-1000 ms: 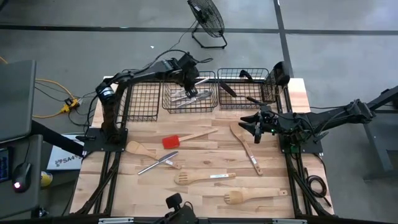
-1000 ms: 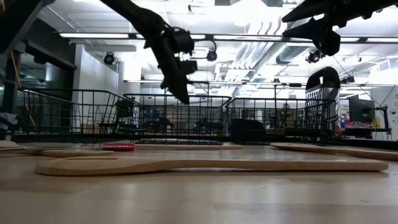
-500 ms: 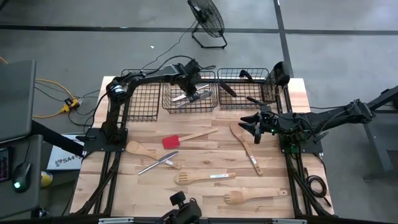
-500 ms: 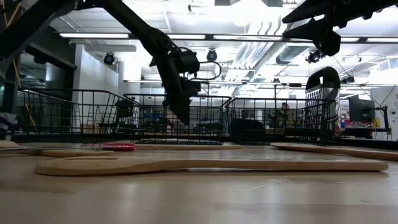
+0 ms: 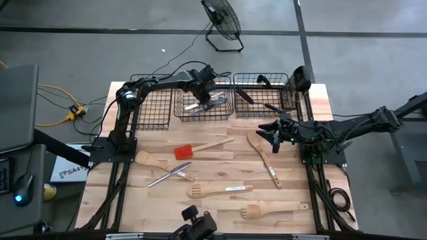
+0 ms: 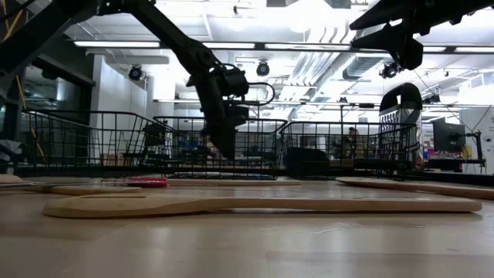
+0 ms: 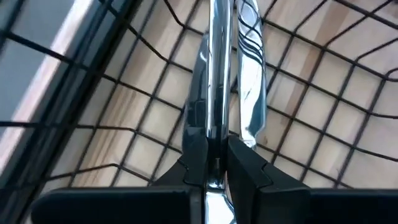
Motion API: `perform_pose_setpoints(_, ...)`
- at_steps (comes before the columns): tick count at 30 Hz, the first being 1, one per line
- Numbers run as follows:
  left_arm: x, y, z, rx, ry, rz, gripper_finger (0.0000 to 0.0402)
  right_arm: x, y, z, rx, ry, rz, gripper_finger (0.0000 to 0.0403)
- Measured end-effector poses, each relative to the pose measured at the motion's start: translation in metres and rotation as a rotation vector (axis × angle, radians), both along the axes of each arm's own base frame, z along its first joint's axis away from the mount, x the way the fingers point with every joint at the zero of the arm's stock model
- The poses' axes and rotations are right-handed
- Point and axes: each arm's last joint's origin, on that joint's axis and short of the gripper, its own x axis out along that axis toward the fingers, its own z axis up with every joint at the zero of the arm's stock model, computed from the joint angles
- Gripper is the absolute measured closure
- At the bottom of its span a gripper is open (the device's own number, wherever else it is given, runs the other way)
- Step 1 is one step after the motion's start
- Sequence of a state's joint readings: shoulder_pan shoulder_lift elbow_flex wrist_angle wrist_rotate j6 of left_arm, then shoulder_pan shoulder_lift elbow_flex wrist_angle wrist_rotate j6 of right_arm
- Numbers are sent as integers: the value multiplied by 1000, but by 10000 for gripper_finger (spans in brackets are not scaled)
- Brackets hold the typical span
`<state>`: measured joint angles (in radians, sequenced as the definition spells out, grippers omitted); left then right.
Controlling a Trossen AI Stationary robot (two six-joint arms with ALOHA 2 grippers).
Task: Pick & Place Kitchen Items
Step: Put the table knife into the middle wire basket
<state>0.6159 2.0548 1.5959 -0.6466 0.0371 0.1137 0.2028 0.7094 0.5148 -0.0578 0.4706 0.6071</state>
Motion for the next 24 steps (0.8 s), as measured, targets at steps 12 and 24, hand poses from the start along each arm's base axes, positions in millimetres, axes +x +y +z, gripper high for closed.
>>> perform_pose_setpoints(12, -7, 3, -2, -57, 16, 13, 371, 0, 0, 0, 12, -4, -5, 251)
perform_pose_setpoints(24, -14, 11, -2, -135, -35, 4, 371, 0, 0, 0, 19, -6, -7, 251)
